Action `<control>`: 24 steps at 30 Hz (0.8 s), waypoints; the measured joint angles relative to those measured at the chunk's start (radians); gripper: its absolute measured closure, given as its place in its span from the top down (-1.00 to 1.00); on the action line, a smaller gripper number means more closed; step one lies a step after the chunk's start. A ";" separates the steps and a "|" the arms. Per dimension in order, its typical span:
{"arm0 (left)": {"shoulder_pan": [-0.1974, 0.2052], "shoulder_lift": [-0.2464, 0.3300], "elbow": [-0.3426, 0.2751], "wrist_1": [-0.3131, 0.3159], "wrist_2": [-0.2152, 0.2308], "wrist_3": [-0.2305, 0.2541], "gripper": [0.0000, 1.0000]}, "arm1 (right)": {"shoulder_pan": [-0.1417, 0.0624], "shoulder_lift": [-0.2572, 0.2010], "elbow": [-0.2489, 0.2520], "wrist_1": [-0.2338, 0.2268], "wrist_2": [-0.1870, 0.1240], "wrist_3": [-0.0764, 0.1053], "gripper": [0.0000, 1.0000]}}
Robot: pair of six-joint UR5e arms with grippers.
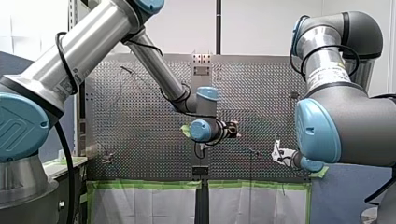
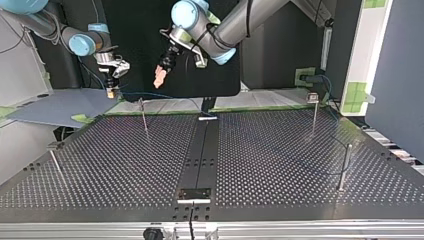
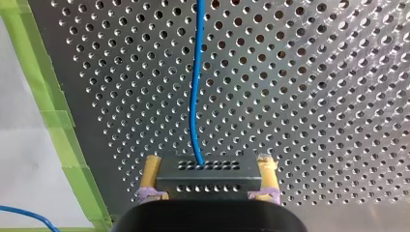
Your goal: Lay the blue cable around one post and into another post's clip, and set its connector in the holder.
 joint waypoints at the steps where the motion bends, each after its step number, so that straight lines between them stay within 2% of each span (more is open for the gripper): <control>1: 0.001 -0.003 0.003 0.000 0.000 0.000 1.00 | 0.000 0.000 0.000 0.000 0.000 0.000 -1.00; 7: 0.003 -0.044 0.043 -0.019 0.015 0.001 1.00 | -0.007 0.000 0.000 0.001 -0.001 -0.003 -1.00; 13: 0.004 -0.105 0.084 -0.004 0.009 0.010 1.00 | -0.011 0.000 0.000 0.013 0.000 -0.023 -1.00; 19: 0.004 -0.131 0.092 0.022 -0.020 0.019 1.00 | -0.012 0.000 0.000 0.018 0.000 -0.031 -1.00; 24: 0.006 -0.133 0.092 0.033 -0.064 0.017 1.00 | -0.012 0.000 0.000 0.019 0.001 -0.032 -1.00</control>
